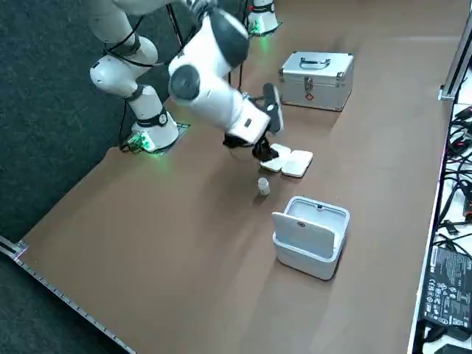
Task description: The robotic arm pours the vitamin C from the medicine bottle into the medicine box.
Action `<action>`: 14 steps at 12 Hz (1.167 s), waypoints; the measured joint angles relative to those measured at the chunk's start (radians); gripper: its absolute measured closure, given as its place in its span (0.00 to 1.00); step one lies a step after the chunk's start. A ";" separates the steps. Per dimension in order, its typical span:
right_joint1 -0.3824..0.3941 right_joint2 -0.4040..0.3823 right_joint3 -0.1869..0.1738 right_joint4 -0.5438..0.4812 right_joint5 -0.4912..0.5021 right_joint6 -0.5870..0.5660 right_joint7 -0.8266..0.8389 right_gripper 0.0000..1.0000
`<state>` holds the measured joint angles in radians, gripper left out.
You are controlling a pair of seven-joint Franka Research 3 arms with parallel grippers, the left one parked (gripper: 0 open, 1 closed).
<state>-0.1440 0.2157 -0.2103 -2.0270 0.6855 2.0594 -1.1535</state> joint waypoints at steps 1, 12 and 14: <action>0.021 -0.018 0.009 0.008 -0.058 0.007 0.106 0.00; 0.122 -0.204 0.083 0.018 -0.599 -0.007 0.784 0.00; 0.122 -0.219 0.096 0.028 -0.654 -0.059 0.876 0.00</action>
<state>-0.0221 -0.0038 -0.1139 -1.9991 0.0314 1.9999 -0.2774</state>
